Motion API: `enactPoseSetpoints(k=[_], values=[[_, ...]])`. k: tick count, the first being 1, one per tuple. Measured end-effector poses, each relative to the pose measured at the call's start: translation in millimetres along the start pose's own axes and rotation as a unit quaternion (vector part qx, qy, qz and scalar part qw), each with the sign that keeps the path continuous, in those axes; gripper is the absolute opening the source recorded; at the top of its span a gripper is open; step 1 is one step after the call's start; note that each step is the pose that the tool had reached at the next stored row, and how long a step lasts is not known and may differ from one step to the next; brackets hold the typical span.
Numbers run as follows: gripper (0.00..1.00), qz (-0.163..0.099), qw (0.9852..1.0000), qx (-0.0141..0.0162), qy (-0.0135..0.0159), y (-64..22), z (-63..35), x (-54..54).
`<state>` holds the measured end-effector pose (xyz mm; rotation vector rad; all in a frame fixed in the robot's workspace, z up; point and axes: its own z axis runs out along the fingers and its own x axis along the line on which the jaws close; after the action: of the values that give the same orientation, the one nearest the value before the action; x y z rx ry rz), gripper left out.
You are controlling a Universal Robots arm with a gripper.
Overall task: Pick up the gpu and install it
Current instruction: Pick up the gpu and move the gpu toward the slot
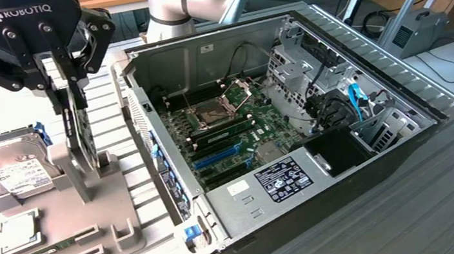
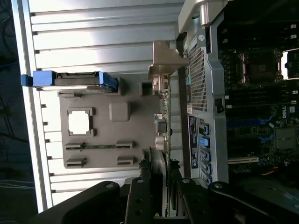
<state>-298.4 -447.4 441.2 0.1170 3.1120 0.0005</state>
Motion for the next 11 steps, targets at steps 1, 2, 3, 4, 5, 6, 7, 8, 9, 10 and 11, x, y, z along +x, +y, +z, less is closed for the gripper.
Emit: enactPoseSetpoints(k=[1,2,3,4,5,6,7,8,9,10,11], values=[[0.26,0.000,1.0000,0.0000,0.0000,0.0,-3.2,-0.1],[0.26,0.000,1.0000,0.0000,0.0000,0.0,-5.0,-0.2],[0.26,0.000,1.0000,0.0000,0.0000,0.0,-8.4,-0.2],[0.26,0.000,1.0000,0.0000,0.0000,0.0,-8.8,-0.3],[0.26,0.000,1.0000,0.0000,0.0000,0.0,-8.8,-0.3],[0.26,0.000,1.0000,0.0000,0.0000,0.2,-8.8,-2.5],[0.26,0.000,1.0000,0.0010,-0.0001,0.7,-8.6,-9.3],[0.26,0.000,1.0000,0.0014,-0.0001,1.0,-8.4,-13.3],[0.26,0.000,1.0000,0.0016,-0.0001,1.1,-8.4,-15.1],[0.26,0.000,1.0000,0.0039,-0.0003,1.3,-8.2,-16.9],[0.26,0.000,1.0000,0.0053,-0.0004,1.8,-8.0,-23.6]])
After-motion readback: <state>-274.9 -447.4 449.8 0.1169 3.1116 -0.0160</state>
